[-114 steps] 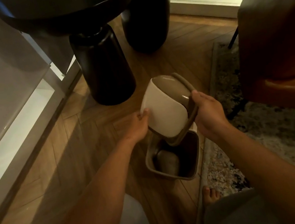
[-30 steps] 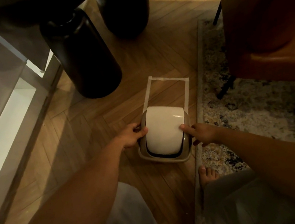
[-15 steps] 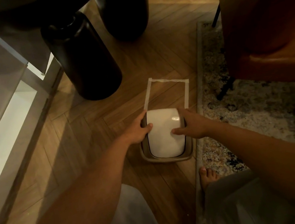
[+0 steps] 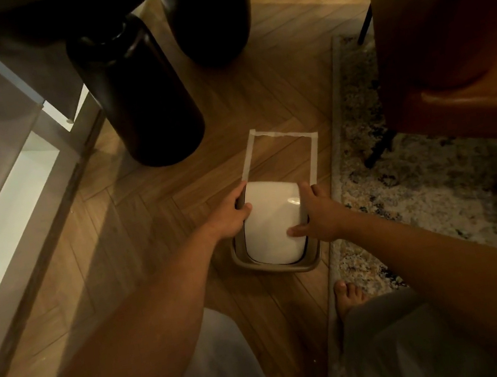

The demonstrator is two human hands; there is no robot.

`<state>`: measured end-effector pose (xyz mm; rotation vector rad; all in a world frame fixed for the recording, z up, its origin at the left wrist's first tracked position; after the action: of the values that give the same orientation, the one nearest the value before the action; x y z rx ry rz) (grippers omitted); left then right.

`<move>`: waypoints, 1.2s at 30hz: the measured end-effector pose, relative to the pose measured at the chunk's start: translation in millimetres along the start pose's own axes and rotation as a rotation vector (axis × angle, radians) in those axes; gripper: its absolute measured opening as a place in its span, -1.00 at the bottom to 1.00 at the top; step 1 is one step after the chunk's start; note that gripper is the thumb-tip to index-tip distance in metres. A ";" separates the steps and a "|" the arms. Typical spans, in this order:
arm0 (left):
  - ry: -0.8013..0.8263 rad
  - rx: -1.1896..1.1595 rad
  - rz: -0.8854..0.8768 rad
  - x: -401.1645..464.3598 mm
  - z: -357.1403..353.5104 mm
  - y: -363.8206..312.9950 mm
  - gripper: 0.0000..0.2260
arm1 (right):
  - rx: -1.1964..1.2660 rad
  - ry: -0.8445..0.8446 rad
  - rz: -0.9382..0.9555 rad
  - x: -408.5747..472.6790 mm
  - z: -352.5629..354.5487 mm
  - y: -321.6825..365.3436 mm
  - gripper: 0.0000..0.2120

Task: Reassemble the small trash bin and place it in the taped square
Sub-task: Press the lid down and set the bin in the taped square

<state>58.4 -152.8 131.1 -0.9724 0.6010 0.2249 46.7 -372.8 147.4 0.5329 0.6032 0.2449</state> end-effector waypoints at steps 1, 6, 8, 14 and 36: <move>0.003 0.003 -0.001 -0.2 0.1 -0.1 -0.45 | 0.003 0.002 0.001 0.5 0.3 -0.6 0.20; 0.000 0.021 -0.005 -0.6 1.0 -1.2 -0.44 | 0.016 0.018 0.007 1.5 0.1 -1.7 0.21; -0.008 0.020 -0.004 -0.4 0.0 -0.9 -0.44 | 0.011 0.018 0.012 0.7 0.1 -3.1 0.20; -0.039 -0.004 0.018 -2.0 -1.1 4.0 -0.40 | 0.039 -0.023 0.043 -5.0 -0.5 -2.2 0.19; 0.038 0.089 -0.042 -40.4 -22.9 29.7 -0.01 | 0.318 -0.237 -0.007 -49.5 -48.9 -9.9 0.32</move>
<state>3.8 -151.8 123.7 -0.9037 0.6199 0.1409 -21.4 -379.6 131.4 0.8531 0.4141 0.0761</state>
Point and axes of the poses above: each hand's wrist, its own x-axis towards the middle knuckle, its own z-axis out of the back of the hand, y = z × x, the point moved 4 cm from there along x, towards the middle knuckle, and after that the axes turned 5 degrees about z, right-handed, at the moved point
